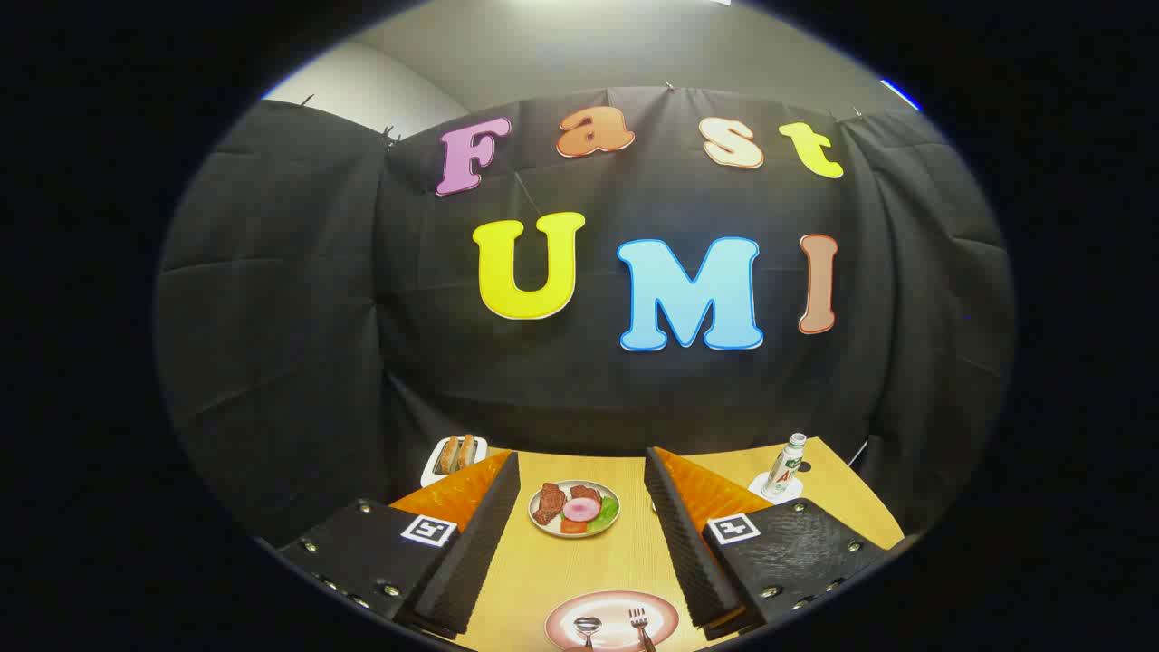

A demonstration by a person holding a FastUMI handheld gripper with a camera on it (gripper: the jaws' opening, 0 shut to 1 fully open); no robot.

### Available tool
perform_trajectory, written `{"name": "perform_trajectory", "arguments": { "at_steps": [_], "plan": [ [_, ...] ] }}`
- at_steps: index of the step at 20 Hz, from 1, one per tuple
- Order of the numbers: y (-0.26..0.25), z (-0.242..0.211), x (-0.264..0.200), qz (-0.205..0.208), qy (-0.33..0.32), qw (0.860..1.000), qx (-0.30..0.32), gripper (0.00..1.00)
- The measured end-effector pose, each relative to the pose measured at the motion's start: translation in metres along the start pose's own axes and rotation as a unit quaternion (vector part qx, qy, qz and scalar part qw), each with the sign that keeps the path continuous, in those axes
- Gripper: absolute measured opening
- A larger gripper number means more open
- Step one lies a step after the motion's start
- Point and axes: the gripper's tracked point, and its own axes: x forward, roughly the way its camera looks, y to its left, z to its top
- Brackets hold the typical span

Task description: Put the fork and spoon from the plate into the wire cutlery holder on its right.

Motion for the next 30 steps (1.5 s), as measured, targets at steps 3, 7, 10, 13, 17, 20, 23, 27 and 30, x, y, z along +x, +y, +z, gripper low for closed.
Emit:
{"name": "perform_trajectory", "arguments": {
  "at_steps": [3,7,10,13,17,20,23,27,30],
  "plan": [
    [-0.003,-0.011,0.006,-0.002,0.013,1.000,0.004,0.86],
    [-0.009,-0.026,0.016,-0.007,0.031,0.999,0.009,0.86],
    [-0.012,-0.039,0.022,-0.010,0.046,0.999,0.015,0.86],
    [-0.017,-0.059,0.029,-0.016,0.070,0.997,0.017,0.86],
    [-0.027,-0.102,0.036,-0.030,0.127,0.991,0.024,0.86],
    [-0.033,-0.140,0.037,-0.040,0.178,0.983,0.030,0.86],
    [-0.044,-0.187,0.034,-0.058,0.245,0.968,0.017,0.86],
    [-0.044,-0.241,0.030,-0.059,0.316,0.947,0.017,0.86],
    [-0.052,-0.280,0.024,-0.068,0.373,0.925,0.014,0.86]
  ]
}}
